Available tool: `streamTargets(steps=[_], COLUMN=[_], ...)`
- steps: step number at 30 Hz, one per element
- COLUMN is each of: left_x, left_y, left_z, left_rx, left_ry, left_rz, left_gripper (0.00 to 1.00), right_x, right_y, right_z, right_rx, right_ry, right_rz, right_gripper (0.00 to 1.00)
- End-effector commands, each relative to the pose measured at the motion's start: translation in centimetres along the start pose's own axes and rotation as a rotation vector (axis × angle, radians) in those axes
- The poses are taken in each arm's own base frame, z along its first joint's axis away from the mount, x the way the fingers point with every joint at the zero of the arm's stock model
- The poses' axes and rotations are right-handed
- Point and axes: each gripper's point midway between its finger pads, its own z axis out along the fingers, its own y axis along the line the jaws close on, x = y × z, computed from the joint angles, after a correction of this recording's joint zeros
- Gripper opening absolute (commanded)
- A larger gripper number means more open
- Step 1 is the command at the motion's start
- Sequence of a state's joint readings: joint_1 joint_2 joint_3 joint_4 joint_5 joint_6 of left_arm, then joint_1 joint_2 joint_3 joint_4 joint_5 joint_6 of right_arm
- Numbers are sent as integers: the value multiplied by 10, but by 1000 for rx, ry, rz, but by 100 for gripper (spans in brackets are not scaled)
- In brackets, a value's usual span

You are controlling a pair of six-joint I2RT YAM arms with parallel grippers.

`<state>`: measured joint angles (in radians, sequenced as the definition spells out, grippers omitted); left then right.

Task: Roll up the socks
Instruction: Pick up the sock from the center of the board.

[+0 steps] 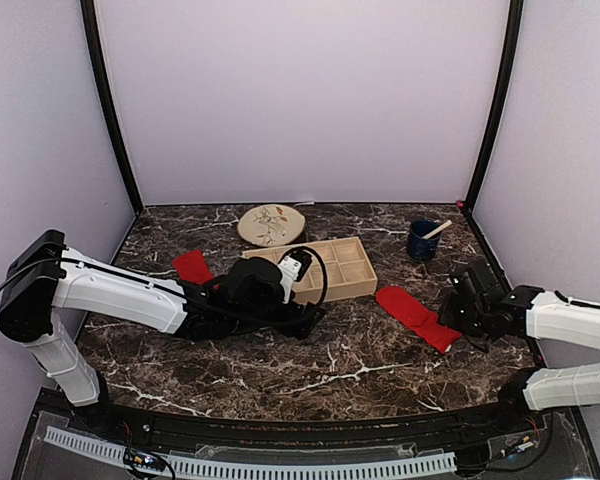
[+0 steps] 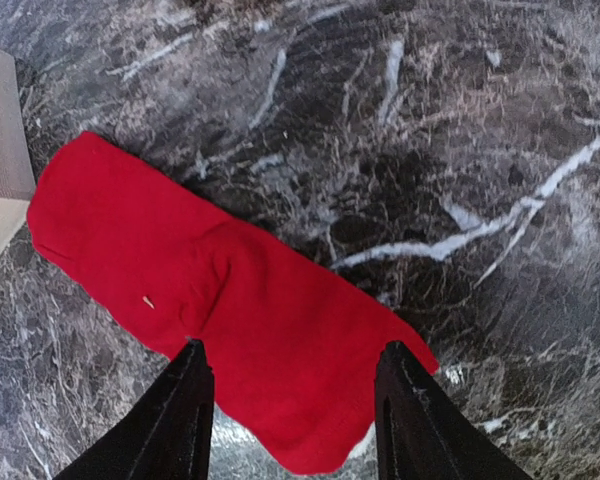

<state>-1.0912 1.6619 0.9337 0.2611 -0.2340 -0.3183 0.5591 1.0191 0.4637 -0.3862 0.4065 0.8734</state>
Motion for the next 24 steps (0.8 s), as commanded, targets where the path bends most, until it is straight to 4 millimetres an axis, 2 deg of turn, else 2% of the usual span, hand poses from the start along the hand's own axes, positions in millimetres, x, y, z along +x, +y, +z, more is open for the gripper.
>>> streamTargets(steps=[1,9,20,24], left_x=[-10,-15,-22,-22], left_y=[-18,-24,-25,-25], left_z=[1,-3,-11,-13], left_rx=[78,118,134,136], left_ry=[-14,-39,-65,-71], left_rz=[-21,-27,-17,-20], left_gripper=[84,84,83,83], right_x=[21,40,55,54], right_y=[-1,-13,-27,-29], right_z=[-1,-1,-4,-3], right_rx=[-39,-21,-5,11], right_ry=[67,105,123,114], right_rz=[134,280,417,438], right_gripper=[50,51,49,49])
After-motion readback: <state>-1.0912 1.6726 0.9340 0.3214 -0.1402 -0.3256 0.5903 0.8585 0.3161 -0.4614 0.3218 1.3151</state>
